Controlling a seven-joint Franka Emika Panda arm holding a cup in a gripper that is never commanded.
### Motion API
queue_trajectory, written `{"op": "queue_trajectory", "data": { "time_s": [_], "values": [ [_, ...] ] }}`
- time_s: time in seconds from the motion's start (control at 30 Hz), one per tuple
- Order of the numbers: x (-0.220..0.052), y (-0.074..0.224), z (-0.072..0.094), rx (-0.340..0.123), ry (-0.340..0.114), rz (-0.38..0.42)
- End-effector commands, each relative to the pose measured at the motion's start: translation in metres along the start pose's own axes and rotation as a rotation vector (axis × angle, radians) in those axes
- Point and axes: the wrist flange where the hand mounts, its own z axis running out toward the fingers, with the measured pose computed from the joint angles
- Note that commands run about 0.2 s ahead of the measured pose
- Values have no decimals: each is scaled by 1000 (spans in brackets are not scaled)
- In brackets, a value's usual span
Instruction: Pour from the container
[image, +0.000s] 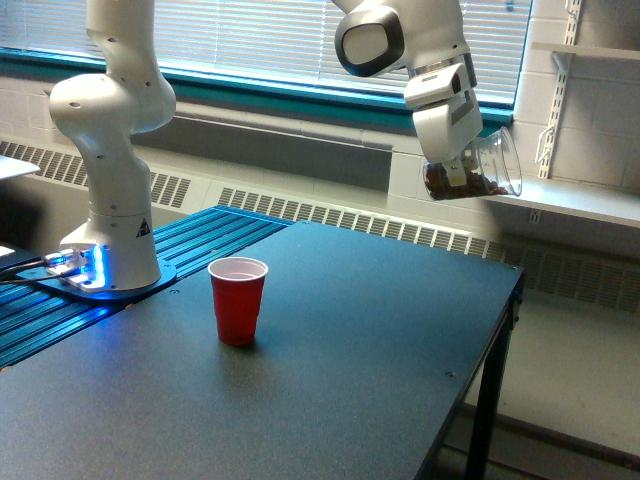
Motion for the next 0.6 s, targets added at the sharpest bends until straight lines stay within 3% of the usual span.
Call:
{"op": "queue_trajectory", "data": {
  "time_s": [0.03, 0.2, 0.6],
  "values": [
    [5, -15, -51, 63, 71, -16],
    [0, -16, -65, 81, 84, -18],
    [6, 0, -140, 166, 182, -59]
  ]
}}
